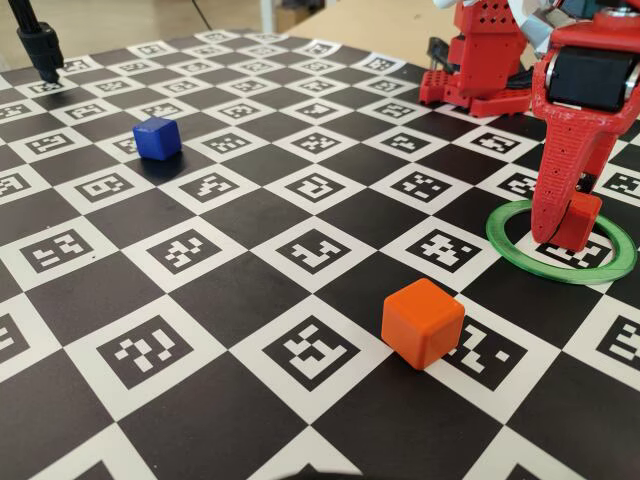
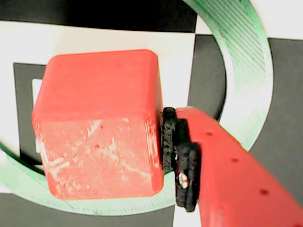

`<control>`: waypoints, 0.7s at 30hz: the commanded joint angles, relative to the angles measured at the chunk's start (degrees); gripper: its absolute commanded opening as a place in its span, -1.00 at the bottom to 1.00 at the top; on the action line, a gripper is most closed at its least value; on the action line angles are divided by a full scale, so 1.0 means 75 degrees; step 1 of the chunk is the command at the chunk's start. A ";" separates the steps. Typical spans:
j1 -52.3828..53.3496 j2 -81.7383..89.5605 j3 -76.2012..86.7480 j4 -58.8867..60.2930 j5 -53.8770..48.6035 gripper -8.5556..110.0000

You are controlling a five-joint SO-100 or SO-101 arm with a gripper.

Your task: Grab the red cube then put it in the green circle then put the blue cube on top and finally the orange cube on top

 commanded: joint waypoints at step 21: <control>0.1312 0.1266 -0.2695 0.3047 -0.0902 -0.34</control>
